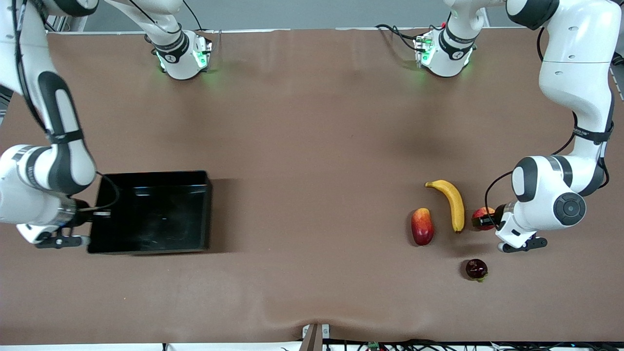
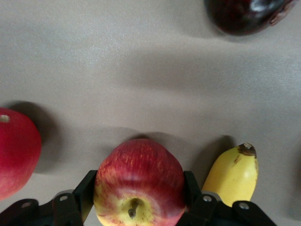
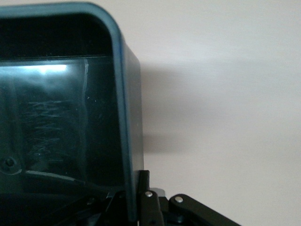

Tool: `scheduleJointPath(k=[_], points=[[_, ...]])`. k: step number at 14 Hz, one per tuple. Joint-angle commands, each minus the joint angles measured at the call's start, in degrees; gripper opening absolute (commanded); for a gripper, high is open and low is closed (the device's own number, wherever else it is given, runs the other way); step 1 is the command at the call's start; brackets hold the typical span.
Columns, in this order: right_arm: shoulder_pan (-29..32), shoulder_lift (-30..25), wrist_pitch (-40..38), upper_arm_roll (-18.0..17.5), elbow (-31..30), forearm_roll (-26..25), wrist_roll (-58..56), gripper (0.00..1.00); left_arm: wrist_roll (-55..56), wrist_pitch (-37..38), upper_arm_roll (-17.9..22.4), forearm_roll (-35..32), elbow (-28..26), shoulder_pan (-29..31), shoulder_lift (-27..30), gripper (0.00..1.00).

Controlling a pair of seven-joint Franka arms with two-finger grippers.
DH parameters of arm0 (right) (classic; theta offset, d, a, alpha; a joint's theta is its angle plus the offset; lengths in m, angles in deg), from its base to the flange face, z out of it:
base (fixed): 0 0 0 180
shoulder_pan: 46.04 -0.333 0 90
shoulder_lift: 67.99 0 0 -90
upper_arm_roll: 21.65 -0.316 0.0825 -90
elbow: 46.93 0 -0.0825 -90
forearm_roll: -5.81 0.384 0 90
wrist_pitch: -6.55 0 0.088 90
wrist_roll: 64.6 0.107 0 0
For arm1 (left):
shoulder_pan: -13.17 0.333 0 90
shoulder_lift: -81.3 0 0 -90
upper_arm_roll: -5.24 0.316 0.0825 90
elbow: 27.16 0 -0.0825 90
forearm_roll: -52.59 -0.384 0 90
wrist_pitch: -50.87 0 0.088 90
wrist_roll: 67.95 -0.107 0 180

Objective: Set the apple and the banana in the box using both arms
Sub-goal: 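Push the black box toward the fruit while the left gripper carries the apple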

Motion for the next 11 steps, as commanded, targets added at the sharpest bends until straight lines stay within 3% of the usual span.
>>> scheduleJointPath(k=[1, 5, 11], points=[[-3.5, -1.7, -1.1, -3.6, -0.9, 0.0, 6.6, 0.0, -1.5, 4.0, -0.1, -0.4, -0.2, 0.2, 3.5, 0.0], [-12.3, -1.2, -1.2, -7.6, -1.4, 0.1, 20.0, 0.0, -1.6, 11.0, -0.2, -0.4, -0.2, 0.0, 8.6, 0.0], [-27.9, -2.2, -0.6, -7.6, -3.7, 4.2, 39.1, 0.0, 0.6, 20.3, -4.2, -0.3, -0.2, 0.0, 14.7, 0.0]])
